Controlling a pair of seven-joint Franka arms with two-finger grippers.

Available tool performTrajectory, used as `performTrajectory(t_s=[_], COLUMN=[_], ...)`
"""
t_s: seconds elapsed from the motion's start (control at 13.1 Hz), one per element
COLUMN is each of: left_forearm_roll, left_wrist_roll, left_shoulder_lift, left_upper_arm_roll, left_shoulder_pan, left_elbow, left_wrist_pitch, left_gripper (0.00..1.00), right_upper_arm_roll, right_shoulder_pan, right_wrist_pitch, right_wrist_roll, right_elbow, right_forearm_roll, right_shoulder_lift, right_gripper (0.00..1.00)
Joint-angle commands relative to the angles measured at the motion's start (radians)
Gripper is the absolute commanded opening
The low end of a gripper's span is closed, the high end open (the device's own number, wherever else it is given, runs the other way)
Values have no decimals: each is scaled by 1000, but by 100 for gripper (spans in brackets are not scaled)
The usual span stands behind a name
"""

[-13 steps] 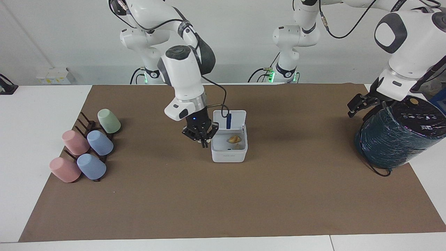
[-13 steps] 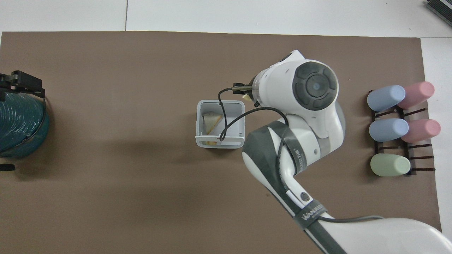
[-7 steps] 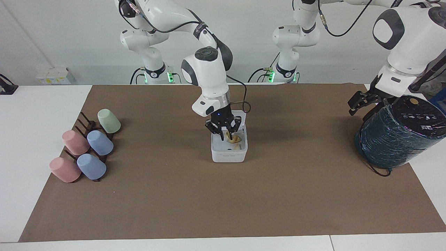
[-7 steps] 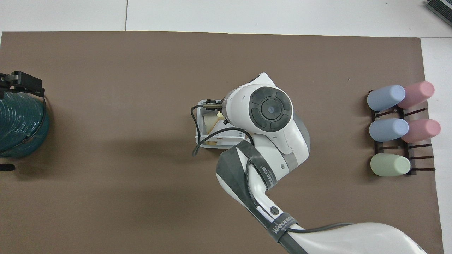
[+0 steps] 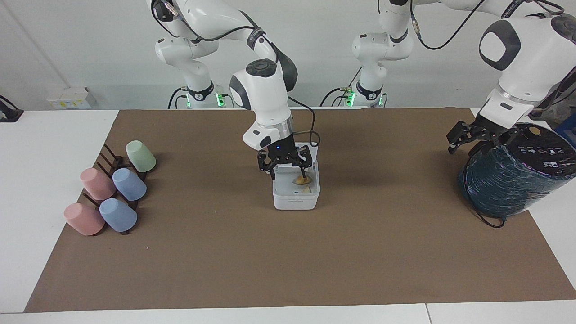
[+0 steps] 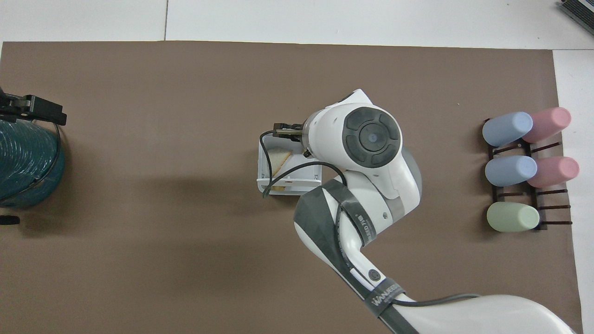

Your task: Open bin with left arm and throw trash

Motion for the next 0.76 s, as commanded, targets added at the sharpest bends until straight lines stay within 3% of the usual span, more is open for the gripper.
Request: performTrajectory(t_s=[0.0, 0.31, 0.69], left_forearm_roll=[-18, -17, -17], left_wrist_roll=[19, 12, 10], left_shoulder_lift=[-30, -33, -38], left_upper_arm_roll=[-5, -7, -7], left_shoulder_pan=[8, -4, -4], left_elbow=[-41, -44, -55], left_wrist_pitch=[23, 20, 23], left_gripper=[100, 100, 100], right_upper_arm_roll=[9, 8, 4], right_shoulder_pan=[-96, -245, -391], right_wrist_pitch=[-88, -252, -450], right_wrist_roll=[-13, -123, -399], right_elbow=[-32, -45, -28], right_forearm_roll=[1, 0, -5], right_shoulder_lift=[-107, -218, -287], right_gripper=[100, 100, 100])
